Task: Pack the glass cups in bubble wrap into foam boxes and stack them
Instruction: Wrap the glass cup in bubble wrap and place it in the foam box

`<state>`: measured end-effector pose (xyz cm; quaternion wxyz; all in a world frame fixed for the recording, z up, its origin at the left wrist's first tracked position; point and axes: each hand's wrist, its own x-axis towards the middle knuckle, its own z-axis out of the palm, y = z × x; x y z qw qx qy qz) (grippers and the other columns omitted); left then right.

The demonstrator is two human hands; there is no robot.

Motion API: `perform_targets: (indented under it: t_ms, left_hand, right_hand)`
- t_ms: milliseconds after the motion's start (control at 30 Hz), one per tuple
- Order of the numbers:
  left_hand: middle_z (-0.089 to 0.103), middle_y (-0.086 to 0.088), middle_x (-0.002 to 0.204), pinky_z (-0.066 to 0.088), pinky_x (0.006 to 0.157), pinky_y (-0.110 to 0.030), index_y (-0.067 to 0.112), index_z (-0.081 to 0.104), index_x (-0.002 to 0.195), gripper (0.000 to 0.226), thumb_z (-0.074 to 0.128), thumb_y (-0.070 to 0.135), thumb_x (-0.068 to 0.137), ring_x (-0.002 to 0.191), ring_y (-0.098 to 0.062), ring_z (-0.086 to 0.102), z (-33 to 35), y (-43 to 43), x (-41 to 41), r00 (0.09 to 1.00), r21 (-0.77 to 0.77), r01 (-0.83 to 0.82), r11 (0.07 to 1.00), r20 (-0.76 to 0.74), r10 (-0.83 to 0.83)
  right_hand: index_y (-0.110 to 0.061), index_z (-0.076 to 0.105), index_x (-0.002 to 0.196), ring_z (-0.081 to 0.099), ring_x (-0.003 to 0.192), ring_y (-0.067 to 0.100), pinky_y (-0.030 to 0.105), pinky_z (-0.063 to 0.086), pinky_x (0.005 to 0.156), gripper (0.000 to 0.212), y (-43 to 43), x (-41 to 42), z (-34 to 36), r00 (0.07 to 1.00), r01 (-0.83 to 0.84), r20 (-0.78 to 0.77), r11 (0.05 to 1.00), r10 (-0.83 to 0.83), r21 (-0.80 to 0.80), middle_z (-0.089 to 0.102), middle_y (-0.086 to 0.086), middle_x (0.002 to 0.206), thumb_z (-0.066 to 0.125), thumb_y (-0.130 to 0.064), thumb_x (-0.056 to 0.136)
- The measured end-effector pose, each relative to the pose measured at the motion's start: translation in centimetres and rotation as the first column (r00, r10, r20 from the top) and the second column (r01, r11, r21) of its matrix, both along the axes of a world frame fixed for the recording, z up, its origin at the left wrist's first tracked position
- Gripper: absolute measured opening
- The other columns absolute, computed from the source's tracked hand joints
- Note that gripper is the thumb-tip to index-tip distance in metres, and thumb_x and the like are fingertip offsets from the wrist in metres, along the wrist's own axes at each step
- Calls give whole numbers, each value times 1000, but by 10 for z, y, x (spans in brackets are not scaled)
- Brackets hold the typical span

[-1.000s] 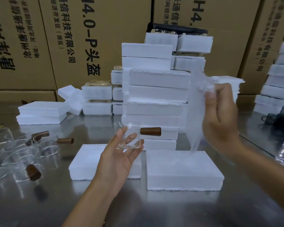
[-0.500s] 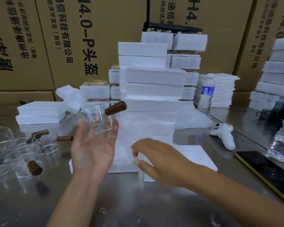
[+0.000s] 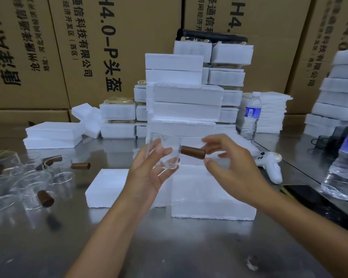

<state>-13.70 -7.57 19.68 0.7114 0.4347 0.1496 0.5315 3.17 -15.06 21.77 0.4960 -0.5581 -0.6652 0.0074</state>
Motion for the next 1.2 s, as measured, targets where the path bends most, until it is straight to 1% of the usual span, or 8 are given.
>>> perform_targets:
  t_ms: [133,233,400,500,633,800,1000,1200]
  left_hand:
    - [66,3,114,56,76,-26,30,59,118,64,75,46,58,94,-14,70,5,-9,11,976,129,-39,991,-210,66]
    - [62,9,115,54,70,-18,38,56,118,65,83,49,60,98,-11,68,6,-17,19,936,234,-14,972,-340,95]
    - [55,15,124,53,80,-18,38,21,145,104,69,62,55,112,-11,59,2,-23,31,831,330,-3,944,-524,186]
    - [45,18,127,39,90,-22,35,9,150,99,64,59,72,117,-4,46,-5,-22,33,626,472,-11,881,-684,374]
    - [49,11,117,36,86,-21,27,46,132,44,53,45,92,116,-9,44,-24,-20,33,305,706,-12,708,-672,675]
    - [60,5,111,40,87,-27,26,55,125,40,41,50,96,112,-14,47,-32,-24,38,101,765,132,631,-643,759]
    - [65,4,107,37,75,-23,26,61,117,49,43,63,90,104,-15,56,-32,-25,37,10,746,167,645,-655,755]
    - [52,12,70,35,58,-24,26,66,84,27,53,48,91,72,-12,54,-27,-23,35,78,707,176,685,-704,706]
  right_hand:
    - [-21,62,109,56,95,2,7,38,81,21,-6,11,-3,994,42,102,996,-34,-80,63,-11,100,59,-17,89]
    - [-20,64,108,57,91,5,17,43,81,18,-8,17,-8,983,31,183,991,-8,-127,64,-11,97,54,-23,93]
    - [-18,63,102,55,83,10,21,41,74,15,-7,34,-15,970,68,239,990,-36,-126,59,-11,88,50,-17,95]
    - [-20,64,104,52,83,7,22,39,73,17,-5,46,-18,959,166,242,985,-150,-48,58,-9,90,51,-17,95]
    - [-15,69,103,52,78,8,9,34,67,17,-2,57,-23,967,248,67,969,-247,-4,61,-4,86,56,-14,92]
    - [-13,70,99,55,76,1,-1,36,67,13,1,57,-30,959,260,-111,965,-261,-22,64,-7,85,61,-11,89]
    - [-18,64,94,54,75,-7,-3,34,65,12,3,56,-35,933,239,-275,971,-231,-4,60,-18,79,61,-7,89]
    - [-20,62,91,54,75,-8,-5,34,66,14,2,60,-36,914,231,-340,973,-220,-8,59,-21,79,59,-7,90]
